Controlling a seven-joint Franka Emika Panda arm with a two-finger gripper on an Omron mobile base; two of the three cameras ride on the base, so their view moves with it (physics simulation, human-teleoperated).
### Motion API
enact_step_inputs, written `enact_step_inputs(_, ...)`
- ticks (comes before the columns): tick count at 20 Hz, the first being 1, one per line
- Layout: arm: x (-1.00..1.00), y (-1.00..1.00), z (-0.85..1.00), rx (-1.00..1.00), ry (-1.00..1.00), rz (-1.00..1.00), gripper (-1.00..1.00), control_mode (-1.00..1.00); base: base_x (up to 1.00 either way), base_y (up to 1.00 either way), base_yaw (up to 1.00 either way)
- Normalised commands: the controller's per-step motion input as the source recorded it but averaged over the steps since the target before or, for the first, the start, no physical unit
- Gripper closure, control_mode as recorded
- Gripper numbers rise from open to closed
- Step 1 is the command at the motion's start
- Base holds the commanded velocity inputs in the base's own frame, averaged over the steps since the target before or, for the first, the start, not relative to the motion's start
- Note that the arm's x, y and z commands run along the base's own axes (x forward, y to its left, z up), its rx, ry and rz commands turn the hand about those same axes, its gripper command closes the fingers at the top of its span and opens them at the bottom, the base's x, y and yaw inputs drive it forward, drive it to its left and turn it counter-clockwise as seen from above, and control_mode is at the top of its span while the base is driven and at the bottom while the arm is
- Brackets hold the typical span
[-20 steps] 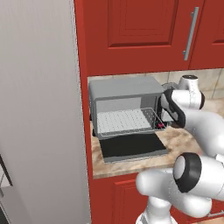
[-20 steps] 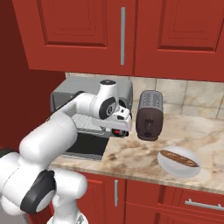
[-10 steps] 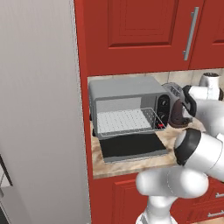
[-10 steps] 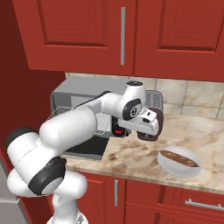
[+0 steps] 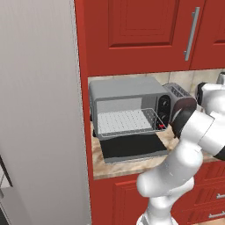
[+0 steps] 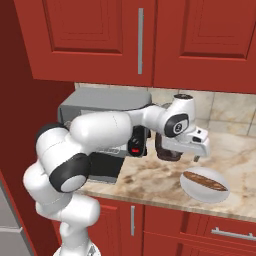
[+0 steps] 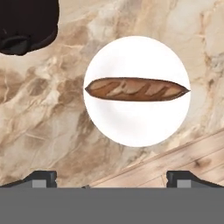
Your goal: Pull the toaster oven rack outwards. Pick up the baguette from the plate and place it on the toaster oven rack. Close the toaster oven door fully and set the temperature to the lowest setting.
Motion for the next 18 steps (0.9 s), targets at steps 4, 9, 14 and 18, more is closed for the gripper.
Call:
enact_step_inputs(4,0.00,-0.14,0.00,-0.02,0.02,0.00,-1.00,-1.00,0.00,0.00,0.00)
enact_step_inputs(9,0.00,-0.06,-0.28,0.03,-0.01,0.13,-1.00,-1.00,0.00,0.00,0.00)
enact_step_inputs(14,0.00,-0.09,-0.19,-0.01,0.00,0.26,-1.00,-1.00,0.00,0.00,0.00)
enact_step_inputs(18,0.00,-0.25,-0.06,-0.03,0.00,0.27,-1.00,-1.00,0.00,0.00,0.00)
